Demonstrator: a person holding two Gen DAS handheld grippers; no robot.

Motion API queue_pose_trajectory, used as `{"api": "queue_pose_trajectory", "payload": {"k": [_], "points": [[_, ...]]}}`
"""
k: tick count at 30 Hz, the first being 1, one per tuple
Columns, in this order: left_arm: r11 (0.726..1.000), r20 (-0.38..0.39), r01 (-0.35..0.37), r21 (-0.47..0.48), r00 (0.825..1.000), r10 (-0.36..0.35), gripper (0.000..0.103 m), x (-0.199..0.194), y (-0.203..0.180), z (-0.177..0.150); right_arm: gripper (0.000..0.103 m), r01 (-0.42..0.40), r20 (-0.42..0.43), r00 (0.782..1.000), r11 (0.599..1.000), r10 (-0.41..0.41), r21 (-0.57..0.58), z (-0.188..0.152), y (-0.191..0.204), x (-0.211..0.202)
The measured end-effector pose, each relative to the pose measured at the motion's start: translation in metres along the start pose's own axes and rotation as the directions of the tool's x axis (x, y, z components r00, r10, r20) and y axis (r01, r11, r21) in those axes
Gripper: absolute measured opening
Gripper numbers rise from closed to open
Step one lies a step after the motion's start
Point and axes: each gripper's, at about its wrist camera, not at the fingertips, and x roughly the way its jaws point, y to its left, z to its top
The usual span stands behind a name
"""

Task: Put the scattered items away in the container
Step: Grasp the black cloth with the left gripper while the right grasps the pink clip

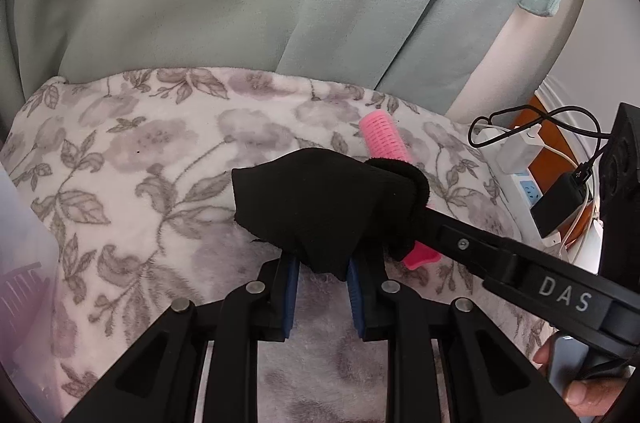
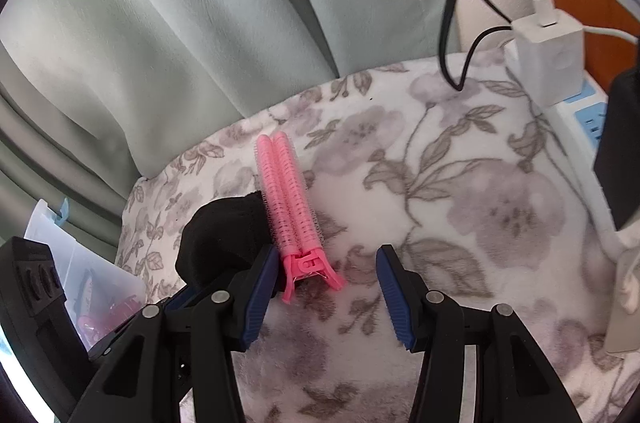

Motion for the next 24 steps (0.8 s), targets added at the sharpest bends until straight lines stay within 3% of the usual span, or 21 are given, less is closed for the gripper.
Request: {"api": "queue_pose_trajectory", "payload": {"k": [4, 6, 7, 13, 24], "points": [[1.000, 0.001, -0.001, -0.001, 1.000, 0.001, 0.023, -0.001, 0.004, -0.003, 0.053, -0.011, -0.009, 1.000, 1.000, 0.011, -0.016, -0.003, 0.001, 0.010], [1.000, 0.001, 0.001, -0.005, 1.000, -0.001, 0.023, -0.002, 0.005, -0.003, 0.040, -0.018, -0.012, 1.000, 1.000, 0.017, -0.015, -0.004, 0.002, 0.010], [1.000, 0.000, 0.002, -0.007, 1.000, -0.002, 0.023, -0.002, 0.005, -0.003, 0.039, -0.021, -0.014, 1.000, 1.000, 0.021, -0.014, -0.004, 0.002, 0.010], [1.000, -0.003, -0.013, -0.019, 1.000, 0.013, 0.023, -0.010, 0.008, -0.004, 0.035, -0.039, -0.024, 0.999, 0.999, 0.039, -0.031, -0.012, 0.003, 0.002], [0.999, -0.049, -0.037, -0.020, 0.998, 0.036, 0.020, -0.042, 0.017, -0.028, 0.034, -0.044, -0.068, 0.997, 0.999, 0.044, -0.001, -0.055, -0.007, -0.035]]}}
